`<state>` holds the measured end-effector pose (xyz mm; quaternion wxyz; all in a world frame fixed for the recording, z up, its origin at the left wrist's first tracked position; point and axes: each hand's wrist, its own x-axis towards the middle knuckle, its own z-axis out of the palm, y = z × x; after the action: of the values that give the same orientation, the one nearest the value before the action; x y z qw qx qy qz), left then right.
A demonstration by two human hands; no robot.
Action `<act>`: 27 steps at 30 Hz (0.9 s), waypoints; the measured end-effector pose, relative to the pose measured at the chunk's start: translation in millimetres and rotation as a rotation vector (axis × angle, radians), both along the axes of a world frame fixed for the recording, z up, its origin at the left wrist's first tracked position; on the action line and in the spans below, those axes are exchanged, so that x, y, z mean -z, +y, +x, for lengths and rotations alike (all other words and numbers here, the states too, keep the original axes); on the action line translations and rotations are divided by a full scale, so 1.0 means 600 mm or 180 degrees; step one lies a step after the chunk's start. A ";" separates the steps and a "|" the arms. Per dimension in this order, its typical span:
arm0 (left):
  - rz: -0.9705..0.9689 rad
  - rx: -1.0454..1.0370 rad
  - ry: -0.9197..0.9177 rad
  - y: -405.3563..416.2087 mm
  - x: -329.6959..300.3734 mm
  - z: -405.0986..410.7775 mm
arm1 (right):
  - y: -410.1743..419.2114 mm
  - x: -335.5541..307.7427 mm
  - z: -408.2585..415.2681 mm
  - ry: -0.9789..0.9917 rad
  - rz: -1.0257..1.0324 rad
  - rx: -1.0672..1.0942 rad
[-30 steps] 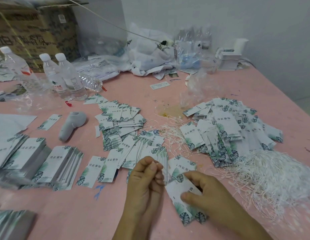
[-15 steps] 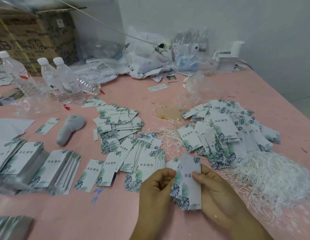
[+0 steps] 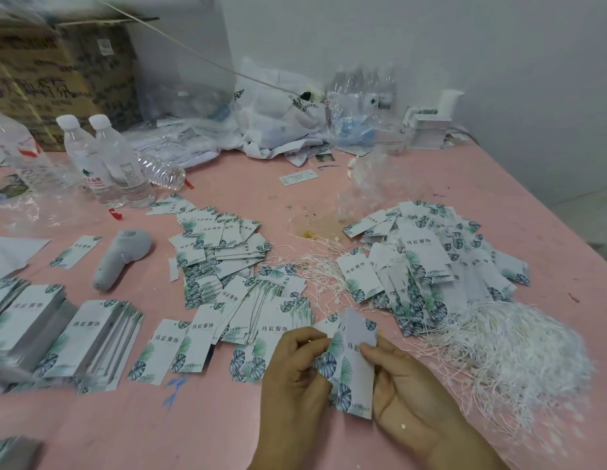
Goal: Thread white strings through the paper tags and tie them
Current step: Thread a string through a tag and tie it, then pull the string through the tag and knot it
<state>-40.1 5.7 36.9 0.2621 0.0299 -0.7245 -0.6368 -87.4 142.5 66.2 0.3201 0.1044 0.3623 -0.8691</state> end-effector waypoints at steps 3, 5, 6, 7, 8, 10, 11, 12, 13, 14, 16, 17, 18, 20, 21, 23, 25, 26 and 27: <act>-0.0115 -0.0055 -0.0050 0.002 -0.003 0.001 | 0.019 -0.018 -0.023 0.0068 0.0160 0.0280; -0.0095 -0.0099 -0.0097 0.006 -0.007 0.001 | 0.045 -0.039 -0.058 0.0210 0.0421 0.0468; -0.0068 -0.0128 -0.0128 0.007 -0.007 0.001 | 0.060 -0.053 -0.081 0.0342 0.0623 0.0566; -0.0039 -0.0156 -0.0170 0.007 -0.007 0.001 | 0.076 -0.069 -0.107 0.0506 0.0932 0.0667; -0.0032 -0.0177 -0.0216 0.007 -0.005 0.000 | 0.091 -0.084 -0.135 0.0687 0.1339 0.0784; -0.0072 -0.0224 -0.0304 0.005 -0.002 -0.001 | 0.113 -0.110 -0.188 0.1053 0.2136 0.1012; -0.0110 -0.0259 -0.0336 0.004 -0.001 -0.001 | 0.119 -0.119 -0.211 0.1354 0.2701 0.1083; -0.0161 -0.0282 -0.0342 0.003 0.000 -0.001 | 0.123 -0.124 -0.230 0.1719 0.3441 0.1084; -0.0211 -0.0298 -0.0332 0.003 0.000 -0.001 | 0.125 -0.125 -0.242 0.2017 0.4165 0.1052; -0.0248 -0.0313 -0.0326 0.004 -0.001 -0.001 | 0.125 -0.124 -0.247 0.2191 0.4740 0.0997; -0.0261 -0.0361 -0.0317 0.004 -0.003 -0.001 | 0.122 -0.110 -0.231 0.2332 0.5009 0.0944; -0.0249 -0.0374 -0.0325 0.004 -0.004 0.000 | 0.116 -0.102 -0.212 0.2457 0.4893 0.1019; -0.0236 -0.0392 -0.0342 0.004 -0.004 0.000 | 0.107 -0.095 -0.187 0.2649 0.4745 0.1099; -0.0189 -0.0485 -0.0416 0.003 -0.002 0.000 | 0.086 -0.070 -0.134 0.3019 0.4415 0.1141; -0.0125 -0.0526 -0.0471 0.002 -0.002 0.000 | 0.072 -0.058 -0.105 0.3139 0.4244 0.1046; -0.0031 -0.0579 -0.0551 0.002 -0.003 0.001 | 0.043 -0.029 -0.054 0.3319 0.4051 0.0580; 0.0044 -0.0609 -0.0578 0.002 -0.006 0.003 | 0.016 0.004 -0.019 0.3416 0.4130 -0.0080; 0.0104 -0.0620 -0.0593 0.001 -0.007 0.003 | 0.007 0.020 -0.008 0.3545 0.4269 -0.0364; 0.0150 -0.0641 -0.0618 0.000 -0.008 0.003 | 0.001 0.033 -0.002 0.3717 0.4452 -0.0608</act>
<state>-38.3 5.8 41.9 0.2526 0.1701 -0.7246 -0.6182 -88.6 143.2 46.4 0.0204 -0.2120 0.9174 -0.3362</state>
